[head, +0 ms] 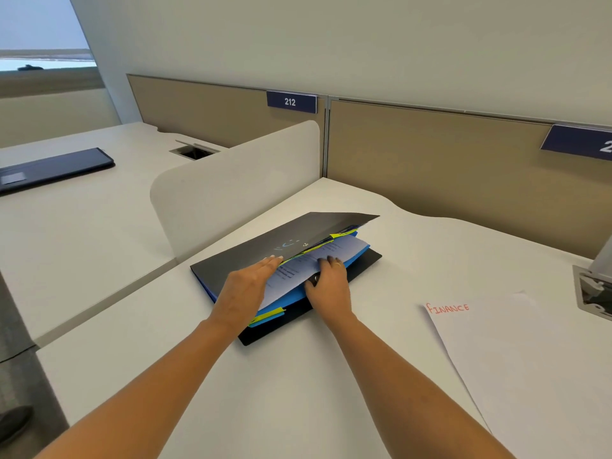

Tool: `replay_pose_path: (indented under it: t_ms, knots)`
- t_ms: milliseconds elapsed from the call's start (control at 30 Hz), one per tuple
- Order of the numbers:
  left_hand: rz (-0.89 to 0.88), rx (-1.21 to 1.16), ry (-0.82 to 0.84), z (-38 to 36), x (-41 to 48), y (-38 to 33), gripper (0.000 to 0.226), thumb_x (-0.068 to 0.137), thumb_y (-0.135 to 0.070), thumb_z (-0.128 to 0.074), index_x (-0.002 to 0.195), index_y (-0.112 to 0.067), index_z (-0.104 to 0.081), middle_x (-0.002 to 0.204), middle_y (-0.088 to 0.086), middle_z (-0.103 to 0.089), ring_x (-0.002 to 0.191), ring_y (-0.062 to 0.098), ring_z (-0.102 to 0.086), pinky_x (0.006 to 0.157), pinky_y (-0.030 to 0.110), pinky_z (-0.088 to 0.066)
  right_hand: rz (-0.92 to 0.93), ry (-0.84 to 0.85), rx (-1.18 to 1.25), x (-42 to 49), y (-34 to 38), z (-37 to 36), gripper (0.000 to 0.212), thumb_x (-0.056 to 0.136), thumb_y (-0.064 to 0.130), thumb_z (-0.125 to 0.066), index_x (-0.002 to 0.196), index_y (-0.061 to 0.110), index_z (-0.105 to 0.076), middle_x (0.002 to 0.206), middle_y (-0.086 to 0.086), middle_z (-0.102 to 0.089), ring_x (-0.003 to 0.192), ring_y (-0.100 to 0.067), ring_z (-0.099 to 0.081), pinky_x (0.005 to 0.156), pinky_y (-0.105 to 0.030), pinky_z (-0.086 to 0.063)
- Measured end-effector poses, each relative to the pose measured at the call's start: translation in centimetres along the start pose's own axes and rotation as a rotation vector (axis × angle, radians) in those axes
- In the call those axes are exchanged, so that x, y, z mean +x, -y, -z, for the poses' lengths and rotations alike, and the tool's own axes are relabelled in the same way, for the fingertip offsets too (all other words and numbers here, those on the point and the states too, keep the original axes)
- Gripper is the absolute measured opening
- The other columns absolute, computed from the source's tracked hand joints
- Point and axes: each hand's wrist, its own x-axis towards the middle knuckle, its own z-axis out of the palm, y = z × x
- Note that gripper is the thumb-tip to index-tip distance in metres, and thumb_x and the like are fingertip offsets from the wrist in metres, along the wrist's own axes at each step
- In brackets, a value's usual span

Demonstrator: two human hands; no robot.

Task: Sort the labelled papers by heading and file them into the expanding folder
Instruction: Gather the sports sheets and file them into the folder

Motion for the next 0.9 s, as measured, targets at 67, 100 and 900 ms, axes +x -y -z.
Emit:
replay_pose_path:
  t_ms: [67,100,900]
  knots:
    - [0.021,0.005,0.035,-0.1,0.0,-0.5,0.062,0.043,0.017,-0.085,0.102,0.002,-0.070,0.092,0.016,-0.074,0.071,0.024,-0.073,0.060,0.023,-0.054,-0.042,-0.082,0.087,-0.7,-0.3,0.2,0.038,0.087,0.008,-0.055,0.124,0.002,-0.049,0.132,-0.011,-0.046,0.129,-0.025,-0.035,0.098,-0.027,-0.036]
    - [0.030,0.002,0.050,-0.2,0.0,-0.7,0.062,0.044,0.017,-0.084,0.103,0.002,-0.070,0.091,0.016,-0.073,0.070,0.025,-0.073,0.058,0.023,-0.054,-0.054,-0.111,0.114,-0.9,-0.5,0.5,0.039,0.087,0.004,-0.054,0.126,0.003,-0.047,0.133,-0.010,-0.045,0.128,-0.024,-0.037,0.094,-0.025,-0.037]
    - [0.289,0.123,0.442,-4.1,-1.0,-2.6,0.064,0.096,-0.001,-0.042,0.150,-0.017,-0.011,0.157,0.003,-0.015,0.145,0.018,-0.017,0.116,0.027,-0.016,-0.172,0.014,0.252,-3.8,-2.7,1.4,0.039,0.091,0.006,-0.051,0.130,0.008,-0.047,0.135,-0.005,-0.045,0.120,-0.018,-0.047,0.092,-0.015,-0.032]
